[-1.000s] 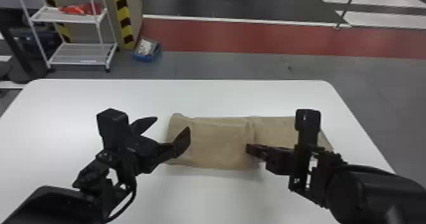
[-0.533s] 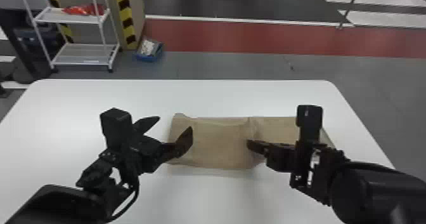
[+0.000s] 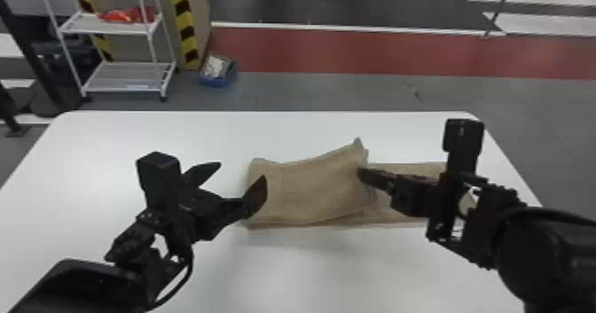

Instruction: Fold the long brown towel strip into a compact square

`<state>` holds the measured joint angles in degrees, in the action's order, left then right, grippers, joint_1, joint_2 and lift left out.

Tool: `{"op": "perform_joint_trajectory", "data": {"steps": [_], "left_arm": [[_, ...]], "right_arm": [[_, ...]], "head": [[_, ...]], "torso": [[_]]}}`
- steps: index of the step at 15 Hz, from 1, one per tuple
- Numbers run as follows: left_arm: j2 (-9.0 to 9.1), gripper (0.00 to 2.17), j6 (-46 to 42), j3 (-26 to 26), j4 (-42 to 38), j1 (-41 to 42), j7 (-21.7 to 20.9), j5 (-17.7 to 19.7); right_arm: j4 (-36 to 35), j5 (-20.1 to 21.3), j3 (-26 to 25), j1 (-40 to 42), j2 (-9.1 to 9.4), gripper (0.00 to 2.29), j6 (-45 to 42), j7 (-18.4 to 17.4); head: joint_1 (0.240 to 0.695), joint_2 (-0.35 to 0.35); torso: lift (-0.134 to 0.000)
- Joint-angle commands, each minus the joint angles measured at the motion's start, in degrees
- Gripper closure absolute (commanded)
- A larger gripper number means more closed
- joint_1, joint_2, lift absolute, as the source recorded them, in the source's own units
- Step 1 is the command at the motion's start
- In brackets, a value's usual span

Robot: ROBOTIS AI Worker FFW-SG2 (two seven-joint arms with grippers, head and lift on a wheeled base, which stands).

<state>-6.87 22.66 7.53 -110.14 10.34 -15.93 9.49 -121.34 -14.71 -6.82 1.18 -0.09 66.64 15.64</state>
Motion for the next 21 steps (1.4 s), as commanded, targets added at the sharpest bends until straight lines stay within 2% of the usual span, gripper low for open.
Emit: {"op": "perform_joint_trajectory", "data": {"steps": [1,3,8,10,11,16,21], "left_arm": [[-0.08,0.03,-0.02,-0.33,0.01,0.03,-0.06,0.0],[-0.08,0.03,-0.02,-0.5,0.01,0.2,-0.32,0.0],[-0.08,0.03,0.15,-0.77,0.01,0.29,-0.5,-0.09],[-0.08,0.03,0.15,-0.5,0.1,0.2,-0.41,-0.17],[-0.08,0.03,0.15,-0.41,0.1,0.2,-0.32,-0.26],[-0.08,0.03,0.33,-0.24,0.36,0.2,-0.32,-0.35],[-0.08,0.03,0.15,-0.24,0.71,0.2,-0.32,-0.35]], "right_arm": [[-2.32,-0.67,-3.02,-3.38,-0.44,1.3,6.44,0.71],[-2.49,-0.67,-6.28,-6.19,-1.05,1.29,10.31,2.73],[-2.85,-2.43,-11.81,-6.37,-3.25,1.29,11.19,3.79],[-3.02,-2.95,-13.66,-6.11,-3.34,1.29,11.89,4.75],[-3.11,-3.66,-14.63,-6.28,-3.96,1.29,12.42,4.75],[-2.58,-4.01,-17.26,-7.34,-5.89,1.29,13.12,5.46],[-0.74,-3.74,-17.88,-7.6,-6.24,1.29,12.25,6.34]], "head": [[0.695,-0.061],[0.695,-0.073],[0.695,-0.122],[0.695,-0.14],[0.695,-0.148],[0.695,-0.184],[0.695,-0.206]], "torso": [[-0.124],[-0.124],[-0.124],[-0.124],[-0.124],[-0.124],[-0.124]]}}
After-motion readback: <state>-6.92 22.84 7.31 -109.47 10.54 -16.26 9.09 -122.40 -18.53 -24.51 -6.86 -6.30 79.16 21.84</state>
